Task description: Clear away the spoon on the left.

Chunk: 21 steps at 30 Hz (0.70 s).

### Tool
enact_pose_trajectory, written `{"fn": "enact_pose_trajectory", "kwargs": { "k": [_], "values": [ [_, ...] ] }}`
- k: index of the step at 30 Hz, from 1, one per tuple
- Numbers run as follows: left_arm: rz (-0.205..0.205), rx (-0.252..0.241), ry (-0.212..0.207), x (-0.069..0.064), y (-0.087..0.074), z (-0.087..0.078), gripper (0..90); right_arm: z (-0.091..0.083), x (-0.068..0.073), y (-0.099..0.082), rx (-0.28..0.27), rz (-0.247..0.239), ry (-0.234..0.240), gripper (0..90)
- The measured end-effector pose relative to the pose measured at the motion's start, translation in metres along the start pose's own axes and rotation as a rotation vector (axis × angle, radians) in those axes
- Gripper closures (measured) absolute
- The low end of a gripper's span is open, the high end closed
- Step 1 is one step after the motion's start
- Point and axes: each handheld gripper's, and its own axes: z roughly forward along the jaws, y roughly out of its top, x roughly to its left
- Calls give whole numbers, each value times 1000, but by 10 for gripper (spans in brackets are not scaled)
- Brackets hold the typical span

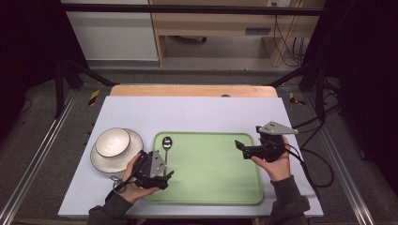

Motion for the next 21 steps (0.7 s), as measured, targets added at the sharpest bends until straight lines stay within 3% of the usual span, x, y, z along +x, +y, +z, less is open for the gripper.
{"fn": "enact_pose_trajectory", "kwargs": {
  "k": [2, 8, 14, 21],
  "values": [
    [-25, -16, 5, 3, 0, -2, 156, 0, 0, 0, -2, 3, -3, 45],
    [-158, -114, 22, 18, -5, -15, 156, -2, -1, 1, -6, 7, -8, 44],
    [-227, -179, 53, 30, -11, -26, 157, -4, -3, 1, -9, 1, -16, 41],
    [-305, -200, 85, 41, -23, -34, 163, -6, -4, 2, -9, 6, -29, 35]
  ]
}}
